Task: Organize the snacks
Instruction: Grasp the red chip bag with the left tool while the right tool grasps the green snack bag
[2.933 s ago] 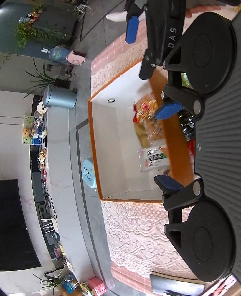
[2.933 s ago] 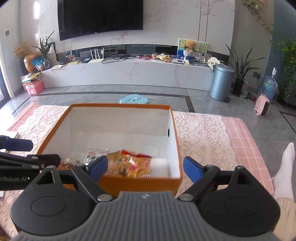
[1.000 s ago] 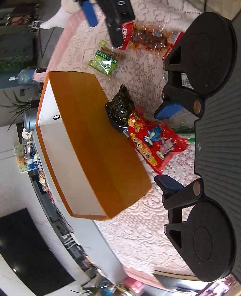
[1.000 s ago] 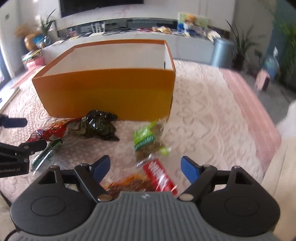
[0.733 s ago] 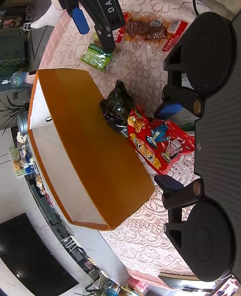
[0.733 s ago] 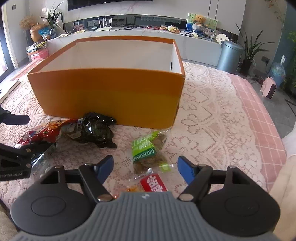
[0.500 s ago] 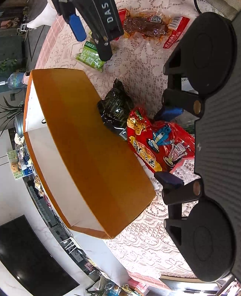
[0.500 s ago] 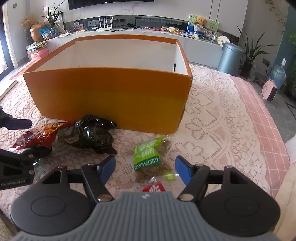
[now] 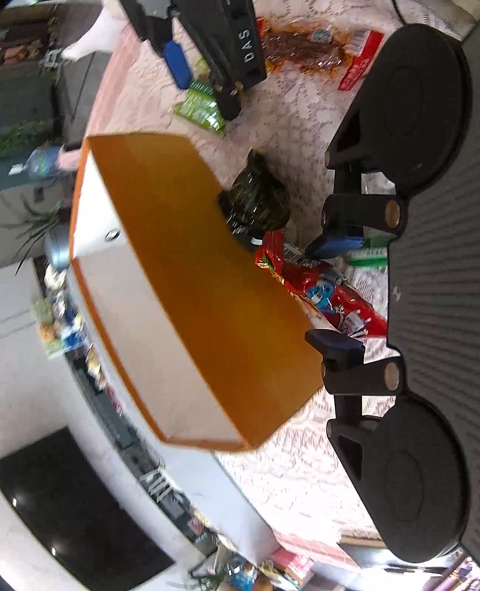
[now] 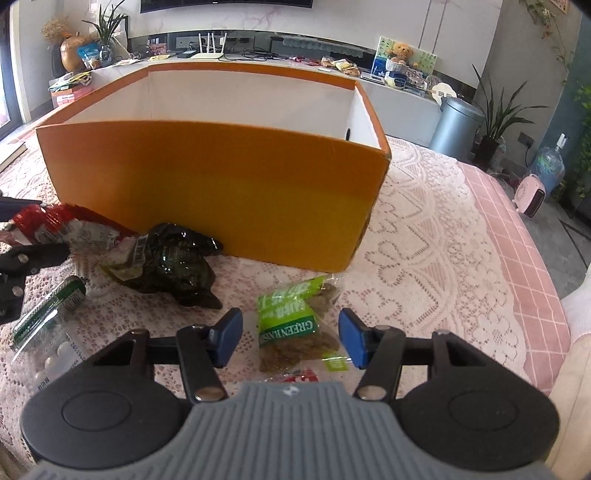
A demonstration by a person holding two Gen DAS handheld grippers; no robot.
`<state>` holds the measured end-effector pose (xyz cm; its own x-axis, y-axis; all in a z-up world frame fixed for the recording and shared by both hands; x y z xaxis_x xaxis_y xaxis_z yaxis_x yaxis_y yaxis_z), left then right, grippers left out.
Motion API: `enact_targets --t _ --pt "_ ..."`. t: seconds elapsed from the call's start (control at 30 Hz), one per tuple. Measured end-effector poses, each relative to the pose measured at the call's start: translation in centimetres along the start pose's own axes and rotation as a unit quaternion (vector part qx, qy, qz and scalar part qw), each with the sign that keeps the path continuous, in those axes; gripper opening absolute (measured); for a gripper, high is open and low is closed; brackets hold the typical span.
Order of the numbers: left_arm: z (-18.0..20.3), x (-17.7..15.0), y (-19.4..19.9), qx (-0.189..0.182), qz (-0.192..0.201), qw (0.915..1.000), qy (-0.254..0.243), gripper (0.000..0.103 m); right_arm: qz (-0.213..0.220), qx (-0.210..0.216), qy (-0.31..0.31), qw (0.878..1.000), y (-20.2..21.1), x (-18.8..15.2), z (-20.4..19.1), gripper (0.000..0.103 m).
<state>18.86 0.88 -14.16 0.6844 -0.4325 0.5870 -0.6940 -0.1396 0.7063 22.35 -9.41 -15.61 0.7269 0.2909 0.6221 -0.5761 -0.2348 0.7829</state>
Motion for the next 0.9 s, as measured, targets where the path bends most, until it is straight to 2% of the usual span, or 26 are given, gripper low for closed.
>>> enact_targets --t 0.13,0.27,0.43,0.57,0.63,0.9 --pt "0.6 0.3 -0.8 -0.014 -0.011 0.9998 -0.002 0.046 0.001 0.001 -0.003 1.000 0.0 0.0 0.1 0.055" --pt "0.9 0.3 -1.2 -0.024 -0.022 0.9995 -0.006 0.046 0.004 -0.011 -0.003 1.000 -0.2 0.0 0.4 0.042" --pt "1.6 0.1 -2.0 -0.019 -0.036 0.9989 -0.023 0.046 0.007 -0.015 0.005 1.000 -0.3 -0.2 0.4 0.038" --pt "1.6 0.3 -1.3 -0.008 -0.021 0.9996 -0.018 0.040 0.010 -0.016 0.008 1.000 0.0 -0.3 0.2 0.034" --pt "1.1 0.4 -0.7 -0.003 -0.012 0.9999 -0.001 0.038 0.012 -0.013 0.008 1.000 0.2 -0.3 0.1 0.026" --pt "-1.4 0.3 1.6 0.007 0.026 0.9978 0.060 0.034 0.033 -0.006 0.002 0.999 1.2 -0.2 -0.2 0.022"
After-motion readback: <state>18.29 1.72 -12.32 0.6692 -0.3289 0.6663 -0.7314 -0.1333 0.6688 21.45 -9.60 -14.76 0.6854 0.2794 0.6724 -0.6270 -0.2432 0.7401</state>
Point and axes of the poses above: each gripper's, at about its wrist camera, not at the fingertips, and y roughly against the way its jaws point, z to its right, x to its top, the point moved 8 cm from there along -y, roughly the way its jaws point, and after that the axes turned 5 degrees about -y, right-handed, at the moved point
